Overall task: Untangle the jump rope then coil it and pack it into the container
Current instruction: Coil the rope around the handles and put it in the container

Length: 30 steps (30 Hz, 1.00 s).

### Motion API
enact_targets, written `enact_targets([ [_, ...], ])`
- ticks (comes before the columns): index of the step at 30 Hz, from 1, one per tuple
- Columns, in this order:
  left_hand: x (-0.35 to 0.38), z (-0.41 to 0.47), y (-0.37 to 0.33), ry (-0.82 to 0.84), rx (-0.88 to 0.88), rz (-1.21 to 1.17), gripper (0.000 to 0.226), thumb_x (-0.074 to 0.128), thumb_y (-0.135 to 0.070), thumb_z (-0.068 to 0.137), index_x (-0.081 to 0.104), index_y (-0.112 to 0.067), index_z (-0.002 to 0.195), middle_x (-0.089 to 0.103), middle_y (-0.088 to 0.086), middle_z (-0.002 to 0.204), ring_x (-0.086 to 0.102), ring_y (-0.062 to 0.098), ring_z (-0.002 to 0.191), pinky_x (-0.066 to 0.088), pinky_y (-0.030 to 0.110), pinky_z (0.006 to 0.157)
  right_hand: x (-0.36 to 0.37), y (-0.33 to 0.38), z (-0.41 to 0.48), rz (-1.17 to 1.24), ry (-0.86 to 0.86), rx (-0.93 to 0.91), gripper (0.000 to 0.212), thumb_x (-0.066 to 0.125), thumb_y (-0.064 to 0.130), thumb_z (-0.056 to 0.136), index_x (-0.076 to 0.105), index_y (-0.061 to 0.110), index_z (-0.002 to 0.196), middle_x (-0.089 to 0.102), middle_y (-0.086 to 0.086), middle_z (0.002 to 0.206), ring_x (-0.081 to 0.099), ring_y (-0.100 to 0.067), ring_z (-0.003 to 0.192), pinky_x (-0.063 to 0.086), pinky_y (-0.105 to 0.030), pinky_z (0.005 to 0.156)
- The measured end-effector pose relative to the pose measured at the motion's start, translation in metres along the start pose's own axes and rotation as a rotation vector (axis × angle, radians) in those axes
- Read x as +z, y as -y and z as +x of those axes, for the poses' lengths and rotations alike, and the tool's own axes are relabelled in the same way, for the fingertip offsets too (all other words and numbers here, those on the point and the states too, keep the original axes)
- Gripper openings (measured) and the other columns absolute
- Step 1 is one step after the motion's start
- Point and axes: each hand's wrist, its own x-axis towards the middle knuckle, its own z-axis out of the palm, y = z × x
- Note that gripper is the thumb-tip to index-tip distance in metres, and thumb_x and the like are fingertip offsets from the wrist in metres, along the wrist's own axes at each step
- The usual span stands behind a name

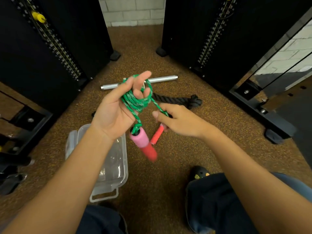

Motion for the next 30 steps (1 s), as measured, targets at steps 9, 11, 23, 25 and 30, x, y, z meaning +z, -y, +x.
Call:
enact_targets([
  [9,-0.015,0.01,0.004,-0.332,0.213,0.689,0.04,0.049,-0.015,0.093,0.044,-0.025,0.131,0.043,-0.013,0.139,0.062,0.003,0.106,0.046,0.021,0.092,0.004,0.008,-0.005,-0.059,0.126,-0.016,0.032,0.05,0.034,0.093,0.039,0.022,0.121,0.063,-0.01,0.114,0.055,-0.004,0.08,0.039,-0.018,0.065],
  [11,-0.015,0.009,0.009,-0.275,0.21,1.088,0.022,0.047,-0.022,0.095,0.058,-0.032,0.111,0.028,-0.029,0.138,0.059,-0.005,0.1,0.044,0.008,0.079,0.004,0.009,-0.005,-0.019,0.099,-0.043,0.031,0.052,0.033,0.092,0.038,0.021,0.117,0.063,-0.008,0.118,0.059,-0.01,0.096,0.036,-0.016,0.074],
  [23,-0.012,-0.001,-0.001,0.06,-0.123,1.256,0.017,0.063,-0.043,0.07,0.065,-0.026,0.074,0.062,-0.006,0.061,0.054,0.004,0.05,0.044,0.015,0.061,-0.023,0.011,-0.008,0.299,-0.052,-0.035,0.01,0.065,0.018,0.085,0.058,0.012,0.088,0.059,0.011,0.077,0.052,0.003,0.066,0.044,-0.013,0.065],
  [25,-0.015,0.0,-0.004,0.027,-0.108,1.242,0.013,0.067,-0.034,0.07,0.067,-0.029,0.082,0.065,-0.007,0.061,0.052,0.003,0.048,0.047,0.018,0.062,-0.025,0.012,-0.009,0.289,-0.066,-0.021,0.01,0.064,0.023,0.085,0.062,0.014,0.083,0.056,0.011,0.073,0.048,0.004,0.063,0.038,-0.011,0.063],
  [30,-0.014,0.001,-0.006,-0.046,-0.079,1.281,0.005,0.068,-0.031,0.078,0.068,-0.027,0.081,0.066,-0.006,0.057,0.053,0.008,0.046,0.05,0.041,0.08,-0.024,0.007,-0.006,0.448,-0.085,0.09,0.018,0.06,0.028,0.086,0.062,0.019,0.071,0.059,0.007,0.082,0.053,-0.009,0.085,0.041,-0.033,0.087],
])
